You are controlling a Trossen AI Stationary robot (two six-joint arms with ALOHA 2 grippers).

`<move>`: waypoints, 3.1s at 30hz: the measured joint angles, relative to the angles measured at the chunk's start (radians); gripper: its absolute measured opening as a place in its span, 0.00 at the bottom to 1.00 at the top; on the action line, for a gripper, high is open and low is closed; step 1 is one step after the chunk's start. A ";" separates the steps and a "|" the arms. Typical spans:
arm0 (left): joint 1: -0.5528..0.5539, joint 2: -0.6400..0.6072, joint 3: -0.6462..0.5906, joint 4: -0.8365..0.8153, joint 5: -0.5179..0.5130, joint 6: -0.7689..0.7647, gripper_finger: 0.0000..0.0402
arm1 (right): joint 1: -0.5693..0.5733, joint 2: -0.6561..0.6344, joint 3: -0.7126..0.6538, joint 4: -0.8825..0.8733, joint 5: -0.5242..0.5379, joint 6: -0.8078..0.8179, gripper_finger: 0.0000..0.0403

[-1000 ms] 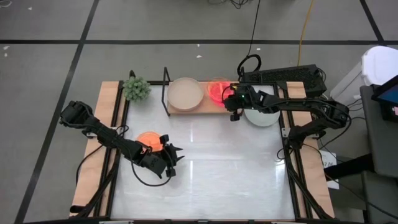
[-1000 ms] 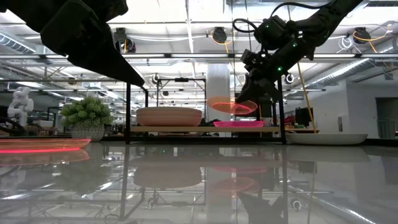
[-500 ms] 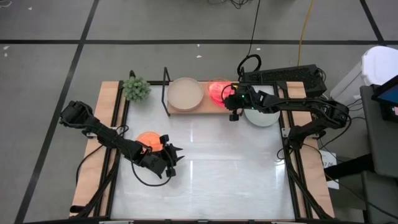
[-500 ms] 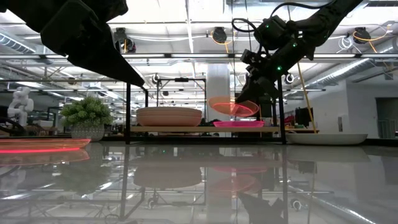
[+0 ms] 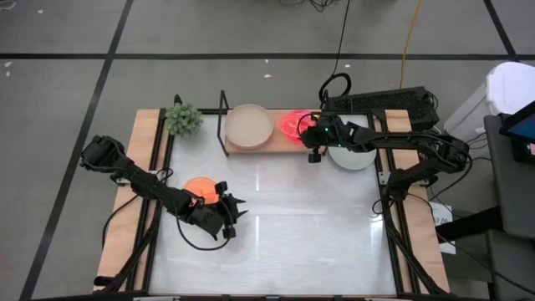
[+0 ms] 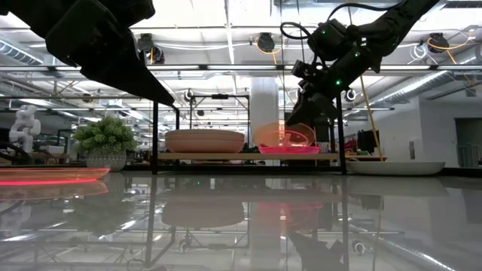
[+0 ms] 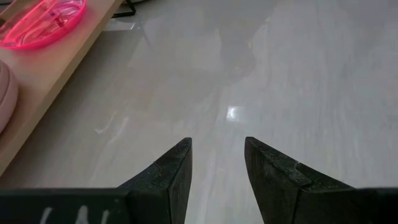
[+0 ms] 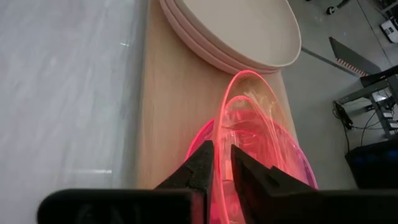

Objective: Place and stack plates onto a shelf
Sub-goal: Stack the right orange plate on the pink plate on the shelf, then stack the gray plate on the light brown plate on the shelf

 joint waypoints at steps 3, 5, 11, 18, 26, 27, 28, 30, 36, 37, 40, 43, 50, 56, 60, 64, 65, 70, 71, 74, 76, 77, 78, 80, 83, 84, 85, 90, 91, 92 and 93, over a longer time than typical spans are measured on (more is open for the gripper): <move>0.000 0.000 0.000 0.000 0.000 0.000 0.38 | 0.000 0.000 0.000 -0.008 0.000 0.026 0.12; 0.000 0.000 0.000 0.000 0.000 0.000 0.38 | 0.000 0.000 0.000 -0.020 0.000 0.042 0.13; 0.000 0.000 0.000 0.000 0.000 0.000 0.38 | 0.014 0.000 0.000 -0.034 0.025 0.074 0.19; 0.000 0.000 0.000 0.000 0.000 0.000 0.38 | 0.048 -0.003 0.000 -0.032 0.056 0.051 0.27; 0.000 0.000 0.000 0.001 0.000 0.000 0.38 | 0.105 -0.075 0.000 -0.037 0.057 0.101 0.32; 0.000 0.000 0.000 0.001 0.000 0.000 0.38 | 0.118 -0.091 0.000 -0.040 0.057 0.115 0.32; 0.000 0.000 0.000 0.001 0.000 0.000 0.38 | 0.131 -0.109 0.000 -0.049 0.057 0.130 0.32; 0.000 0.000 0.000 0.001 0.000 0.000 0.38 | 0.160 -0.144 0.000 -0.080 0.057 0.162 0.32; 0.000 0.000 0.000 0.002 0.007 -0.006 0.38 | 0.265 -0.228 0.000 -0.245 0.115 0.308 0.32; 0.000 0.000 0.000 0.002 0.012 -0.013 0.38 | 0.284 -0.239 0.000 -0.283 0.135 0.339 0.32; 0.000 0.000 0.000 0.003 0.024 -0.039 0.38 | 0.340 -0.264 0.000 -0.395 0.180 0.431 0.32; -0.003 0.000 0.000 0.004 0.024 -0.054 0.38 | 0.388 -0.275 0.000 -0.496 0.207 0.532 0.32; -0.004 0.000 0.000 0.010 0.033 -0.084 0.38 | 0.457 -0.268 0.000 -0.690 0.375 0.744 0.32; -0.007 0.000 0.000 0.011 0.050 -0.098 0.38 | 0.458 -0.268 -0.006 -0.821 0.432 0.925 0.32; -0.007 0.000 0.000 0.011 0.050 -0.100 0.38 | 0.454 -0.268 -0.058 -0.824 0.452 0.959 0.32; -0.007 0.000 0.000 0.011 0.050 -0.098 0.38 | 0.437 -0.260 -0.107 -0.824 0.451 0.955 0.32; -0.007 0.000 0.000 0.011 0.050 -0.098 0.38 | 0.432 -0.260 -0.115 -0.823 0.450 0.956 0.32; -0.006 0.000 0.000 0.011 0.050 -0.115 0.38 | 0.406 -0.251 -0.132 -0.794 0.457 0.956 0.34; -0.006 0.000 0.000 0.011 0.050 -0.127 0.38 | 0.403 -0.247 -0.135 -0.793 0.465 0.957 0.35; -0.010 0.000 0.000 0.011 0.050 -0.152 0.38 | 0.394 -0.218 -0.142 -0.786 0.471 0.957 0.37; -0.014 0.000 0.000 0.014 0.050 -0.158 0.38 | 0.386 -0.193 -0.148 -0.779 0.474 0.957 0.38; -0.015 0.000 0.000 0.017 0.050 -0.159 0.38 | 0.383 -0.180 -0.151 -0.774 0.475 0.957 0.39; -0.017 0.000 0.000 0.018 0.050 -0.164 0.38 | 0.378 -0.165 -0.155 -0.770 0.475 0.957 0.39; -0.022 0.000 0.000 0.018 0.050 -0.171 0.38 | 0.372 -0.142 -0.164 -0.763 0.473 0.957 0.40; -0.033 0.000 0.000 0.019 0.050 -0.172 0.38 | 0.370 -0.112 -0.174 -0.754 0.474 0.961 0.39; -0.035 0.000 0.000 0.019 0.050 -0.172 0.38 | 0.370 -0.103 -0.180 -0.751 0.474 0.963 0.39; -0.037 0.000 0.000 0.019 0.050 -0.171 0.38 | 0.370 -0.096 -0.185 -0.747 0.474 0.964 0.38; -0.041 0.000 0.000 0.019 0.050 -0.164 0.38 | 0.371 -0.074 -0.221 -0.718 0.473 0.983 0.31; -0.041 0.000 0.000 0.019 0.050 -0.164 0.38 | 0.371 -0.074 -0.227 -0.717 0.474 0.992 0.29; -0.041 0.000 0.000 0.019 0.050 -0.161 0.38 | 0.372 -0.074 -0.233 -0.716 0.471 1.002 0.26; -0.041 0.000 0.000 0.019 0.050 -0.157 0.38 | 0.372 -0.074 -0.237 -0.715 0.460 1.009 0.23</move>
